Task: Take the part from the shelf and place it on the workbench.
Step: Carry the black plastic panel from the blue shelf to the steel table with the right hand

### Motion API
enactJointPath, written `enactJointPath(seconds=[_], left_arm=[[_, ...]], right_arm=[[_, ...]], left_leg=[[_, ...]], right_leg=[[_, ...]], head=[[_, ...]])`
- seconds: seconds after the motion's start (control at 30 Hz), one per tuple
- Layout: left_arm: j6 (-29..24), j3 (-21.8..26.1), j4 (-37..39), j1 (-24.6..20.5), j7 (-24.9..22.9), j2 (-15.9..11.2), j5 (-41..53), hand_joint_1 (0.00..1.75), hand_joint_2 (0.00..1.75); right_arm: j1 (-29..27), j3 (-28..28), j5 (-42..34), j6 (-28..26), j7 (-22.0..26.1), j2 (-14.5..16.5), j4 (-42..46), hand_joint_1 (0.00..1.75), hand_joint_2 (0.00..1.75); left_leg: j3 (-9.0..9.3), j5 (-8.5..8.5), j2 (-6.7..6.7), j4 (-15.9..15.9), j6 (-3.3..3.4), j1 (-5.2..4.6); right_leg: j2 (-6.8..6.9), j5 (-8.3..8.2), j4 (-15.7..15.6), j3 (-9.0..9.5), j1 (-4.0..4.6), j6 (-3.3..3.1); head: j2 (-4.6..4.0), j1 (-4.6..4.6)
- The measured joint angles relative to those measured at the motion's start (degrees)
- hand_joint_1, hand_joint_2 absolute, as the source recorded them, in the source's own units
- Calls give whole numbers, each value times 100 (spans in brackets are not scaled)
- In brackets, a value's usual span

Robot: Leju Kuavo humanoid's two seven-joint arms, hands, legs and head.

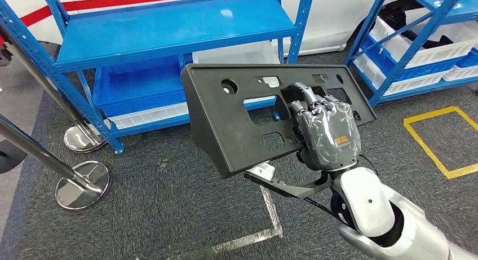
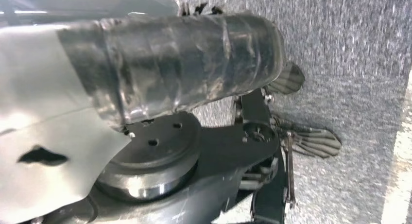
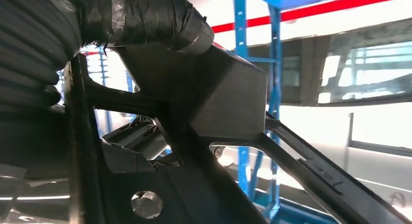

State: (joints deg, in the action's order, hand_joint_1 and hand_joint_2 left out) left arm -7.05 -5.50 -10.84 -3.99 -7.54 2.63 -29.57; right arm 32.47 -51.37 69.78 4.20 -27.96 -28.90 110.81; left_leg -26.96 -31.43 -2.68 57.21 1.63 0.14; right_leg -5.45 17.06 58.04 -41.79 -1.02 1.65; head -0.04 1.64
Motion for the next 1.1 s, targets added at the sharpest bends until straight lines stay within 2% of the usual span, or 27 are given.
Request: enactJointPath(seconds=[0.03,0.07,0.13,0.17,0.2,0.23,0.27,0.3,0.33,0.4,0.43,0.5,0.53,0.57,0.63,0.67,0.7,0.73,0.77,0.8,0.83,0.87,0.93,1.0,1.03,1.07,1.1], left_arm=[[5,-10,0,-2,3,4,8,0,0],[9,-21,0,1,7,7,12,0,0],[13,-31,0,15,18,-1,16,0,0],[13,-32,0,21,22,-7,17,0,0],[12,-33,0,24,26,-13,17,0,0],[12,-37,0,21,27,-16,17,0,0],[12,-42,0,17,27,-16,16,0,0],[11,-48,0,12,26,-16,16,0,0],[9,-53,0,8,26,-16,15,0,0],[5,-62,0,4,26,-16,13,0,0],[4,-68,0,3,24,-16,12,0,0],[-4,-84,0,3,14,-16,8,0,0],[-10,-90,0,11,7,-17,5,0,0],[-18,-95,0,24,2,-17,3,0,0],[-28,-99,0,55,-7,-16,1,0,0],[-31,-101,0,63,-10,-14,-1,0,0],[-33,-101,0,64,-13,-13,-2,0,0],[-36,-102,0,59,-14,-13,-3,0,0],[-38,-102,0,51,-14,-14,-5,0,0],[-42,-102,0,43,-13,-15,-6,0,0],[-44,-103,0,33,-13,-22,-7,0,0],[-46,-104,0,25,-13,-29,-7,0,0],[-46,-108,0,12,-8,-42,-7,0,0],[-43,-113,0,-2,-2,-34,-9,0,0],[-41,-115,0,-11,1,-27,-11,0,0],[-41,-116,0,-13,2,-21,-16,0,0],[-41,-117,0,-7,3,-16,-24,0,0]], right_arm=[[-3,1,-32,18,-10,-45,16,175,175],[-8,3,-56,36,-14,-84,31,175,175],[-13,9,-86,64,-19,-131,53,175,175],[-15,11,-94,70,-21,-144,61,175,175],[-18,13,-104,76,-22,-160,68,175,175],[-20,13,-111,80,-22,-179,74,175,175],[-20,13,-116,82,-23,-195,77,175,175],[-19,15,-119,82,-23,-207,82,175,175],[-13,16,-121,82,-24,-214,92,175,175],[-2,28,-123,83,-28,-224,124,175,175],[5,34,-124,84,-30,-232,135,175,175],[6,42,-130,87,-31,-255,143,175,175],[8,42,-137,90,-31,-264,145,175,175],[9,42,-144,92,-31,-270,148,175,175],[18,42,-157,93,-31,-274,155,175,175],[17,42,-163,94,-31,-274,157,175,175],[17,42,-169,95,-31,-274,158,175,175],[17,42,-176,96,-31,-275,158,175,175],[16,42,-183,99,-31,-277,158,175,175],[17,42,-188,102,-31,-280,158,175,175],[17,43,-194,106,-31,-282,160,175,175],[20,44,-202,110,-31,-285,165,175,175],[28,50,-220,117,-31,-289,173,175,175],[33,55,-233,120,-29,-298,175,175,175],[38,56,-239,122,-25,-307,176,175,175],[41,58,-247,126,-21,-316,176,175,175],[45,60,-256,131,-16,-326,175,175,175]], left_leg=[[-44,68,78,-17,41,10],[-104,146,163,-30,85,22],[-264,274,319,-7,137,-4],[-361,334,403,15,140,-12],[-467,390,483,44,132,-16],[-577,438,563,81,120,-17],[-684,481,635,125,102,-16],[-776,518,697,172,76,-16],[-853,551,748,214,43,-20],[-930,628,842,254,-29,-27],[-950,679,890,243,-62,-24],[-987,728,918,243,-132,10],[-1039,616,823,314,-168,25],[-1107,396,681,486,-197,36],[-1269,-206,397,1101,-214,39],[-1318,-409,342,1443,-201,37],[-1322,-484,321,1702,-178,33],[-1254,-422,312,1810,-143,23],[-1106,-261,297,1742,-100,6],[-872,-92,250,1502,-47,-18],[-560,-16,138,1109,19,-45],[-245,-40,26,649,62,-63],[111,-141,-126,71,96,-99],[107,-48,-40,-46,93,-99],[83,22,25,-88,110,-85],[34,102,105,-126,134,-67],[-31,186,186,-138,156,-54]], right_leg=[[75,138,84,-49,7,26],[191,402,280,-113,8,47],[425,1056,996,-254,-6,96],[470,1222,1384,-299,-20,122],[495,1224,1676,-291,-36,147],[514,1098,1808,-211,-52,169],[540,927,1746,-39,-67,189],[609,842,1480,240,-81,202],[716,896,1065,575,-64,206],[866,1131,339,1050,-2,119],[871,1190,159,1116,42,51],[782,1088,96,1023,67,-93],[738,1022,91,963,67,-156],[695,951,80,895,60,-214],[589,811,81,736,62,-287],[524,738,88,642,77,-305],[452,661,96,538,95,-314],[377,581,107,428,111,-319],[303,503,117,320,123,-319],[229,424,125,219,129,-316],[165,350,132,137,129,-306],[109,277,133,79,129,-292],[10,119,79,41,106,-235],[-80,-18,-3,29,89,-172],[-41,40,17,-6,91,-147],[62,231,145,-65,100,-123],[209,533,386,-137,93,-101]], head=[[0,-17],[-1,-45],[-1,-79],[-1,-80],[-1,-80],[-1,-80],[-1,-80],[-1,-80],[-1,-81],[-1,-68],[-1,-62],[-1,-61],[-1,-60],[-1,-51],[-1,-35],[-1,-25],[-1,-26],[-1,-24],[-1,-24],[-1,-24],[0,-23],[0,-29],[0,-26],[-1,-16],[-1,-20],[-1,-38],[-1,-56]])
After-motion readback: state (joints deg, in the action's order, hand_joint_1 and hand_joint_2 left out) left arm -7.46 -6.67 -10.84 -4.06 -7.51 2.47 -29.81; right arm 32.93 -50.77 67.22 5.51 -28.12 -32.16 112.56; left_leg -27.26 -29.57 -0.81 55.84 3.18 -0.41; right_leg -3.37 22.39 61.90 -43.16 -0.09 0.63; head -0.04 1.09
